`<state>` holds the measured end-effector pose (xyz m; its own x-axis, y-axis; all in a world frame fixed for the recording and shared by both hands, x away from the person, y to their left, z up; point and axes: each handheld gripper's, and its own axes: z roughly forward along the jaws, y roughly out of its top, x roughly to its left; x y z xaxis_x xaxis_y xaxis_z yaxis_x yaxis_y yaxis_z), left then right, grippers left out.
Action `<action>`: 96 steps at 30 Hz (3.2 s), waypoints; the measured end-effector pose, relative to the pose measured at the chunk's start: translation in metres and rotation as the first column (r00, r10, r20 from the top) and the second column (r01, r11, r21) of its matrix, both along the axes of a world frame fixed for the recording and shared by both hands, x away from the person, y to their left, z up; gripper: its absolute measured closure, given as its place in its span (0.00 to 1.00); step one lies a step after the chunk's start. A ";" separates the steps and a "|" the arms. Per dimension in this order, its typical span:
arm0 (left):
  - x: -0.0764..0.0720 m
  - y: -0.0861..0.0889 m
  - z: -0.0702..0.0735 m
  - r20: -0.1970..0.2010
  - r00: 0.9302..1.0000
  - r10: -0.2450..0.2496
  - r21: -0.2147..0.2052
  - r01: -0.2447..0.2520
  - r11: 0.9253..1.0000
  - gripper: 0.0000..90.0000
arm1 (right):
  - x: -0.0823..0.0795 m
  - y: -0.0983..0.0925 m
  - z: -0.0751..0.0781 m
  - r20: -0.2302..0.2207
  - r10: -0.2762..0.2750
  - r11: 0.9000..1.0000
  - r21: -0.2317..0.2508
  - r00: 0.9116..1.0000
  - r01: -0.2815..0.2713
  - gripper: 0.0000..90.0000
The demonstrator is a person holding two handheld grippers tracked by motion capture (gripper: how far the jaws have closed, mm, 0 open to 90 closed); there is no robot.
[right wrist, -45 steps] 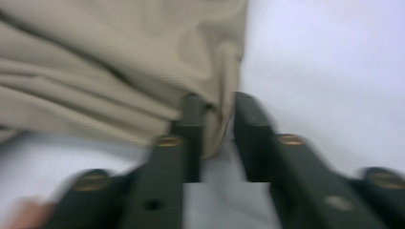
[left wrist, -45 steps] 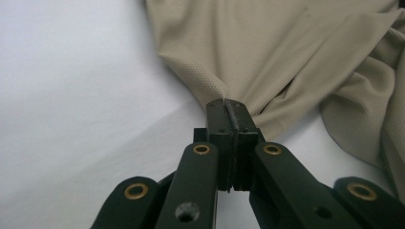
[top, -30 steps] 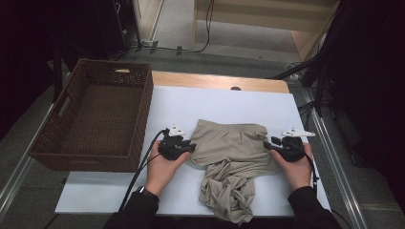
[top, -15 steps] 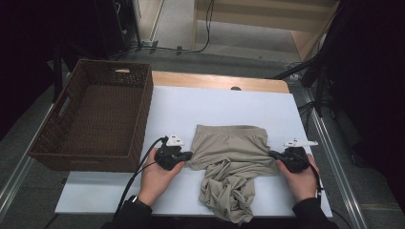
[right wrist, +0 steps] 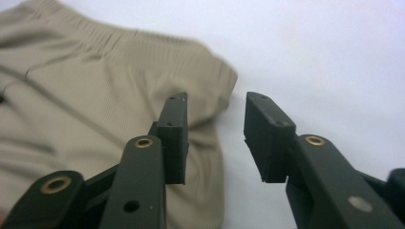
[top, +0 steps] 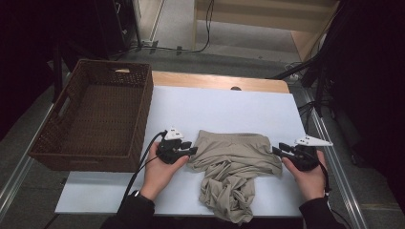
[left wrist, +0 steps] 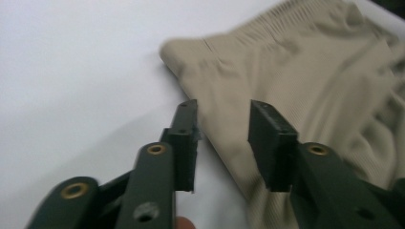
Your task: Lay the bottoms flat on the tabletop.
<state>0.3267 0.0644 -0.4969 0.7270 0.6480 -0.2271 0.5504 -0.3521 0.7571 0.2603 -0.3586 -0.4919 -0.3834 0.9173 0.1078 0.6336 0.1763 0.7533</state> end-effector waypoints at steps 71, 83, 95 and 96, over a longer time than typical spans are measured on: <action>0.044 -0.011 -0.009 -0.031 0.992 0.123 0.139 -0.117 0.983 0.95 | 0.069 0.061 -0.011 -0.138 0.093 0.991 -0.082 0.986 -0.105 0.97; 0.062 -0.015 0.002 0.015 0.982 0.190 0.099 -0.191 0.977 0.74 | 0.100 0.052 0.032 -0.017 -0.018 0.983 -0.185 1.000 0.015 0.71; 0.069 -0.018 -0.010 -0.058 0.981 0.183 0.088 -0.178 0.980 0.68 | 0.118 0.033 0.002 -0.093 -0.041 0.999 -0.024 0.995 0.039 0.68; 0.070 -0.018 -0.009 -0.060 0.981 0.183 0.091 -0.178 0.980 0.68 | 0.122 0.032 -0.002 -0.101 -0.060 0.998 -0.021 0.993 0.059 0.68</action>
